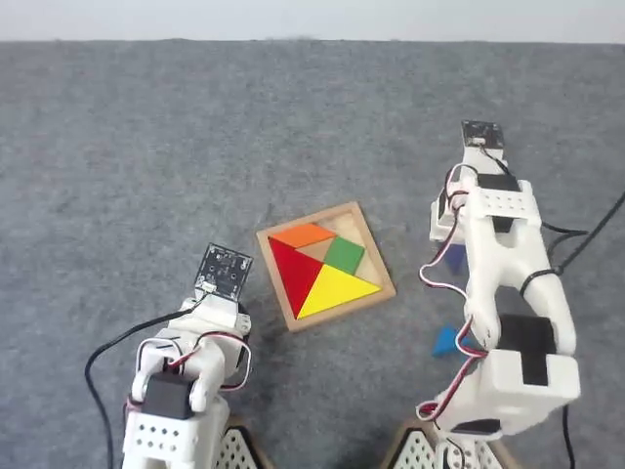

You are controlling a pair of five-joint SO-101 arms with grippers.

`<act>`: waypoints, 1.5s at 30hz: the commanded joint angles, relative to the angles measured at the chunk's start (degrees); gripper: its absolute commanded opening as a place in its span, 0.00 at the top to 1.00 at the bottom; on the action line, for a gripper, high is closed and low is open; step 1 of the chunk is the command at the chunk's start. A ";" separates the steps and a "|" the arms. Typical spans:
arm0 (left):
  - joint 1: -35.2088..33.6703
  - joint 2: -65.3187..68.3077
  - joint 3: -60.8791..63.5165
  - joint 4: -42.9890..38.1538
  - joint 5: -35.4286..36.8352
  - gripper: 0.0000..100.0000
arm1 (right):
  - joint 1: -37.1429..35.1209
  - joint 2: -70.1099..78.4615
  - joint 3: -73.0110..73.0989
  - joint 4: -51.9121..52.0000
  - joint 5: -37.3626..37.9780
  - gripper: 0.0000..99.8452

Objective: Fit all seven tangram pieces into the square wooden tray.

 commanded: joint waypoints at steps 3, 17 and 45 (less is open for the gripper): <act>-0.26 -1.23 -0.66 0.26 0.26 0.99 | 0.40 8.57 -10.11 1.80 -1.23 0.77; -0.26 -1.23 -0.66 0.26 0.26 0.99 | -2.15 22.29 -21.71 10.42 -1.58 0.77; -0.26 -1.23 -0.66 0.26 0.26 0.99 | -9.10 -14.99 5.98 -0.57 0.53 0.90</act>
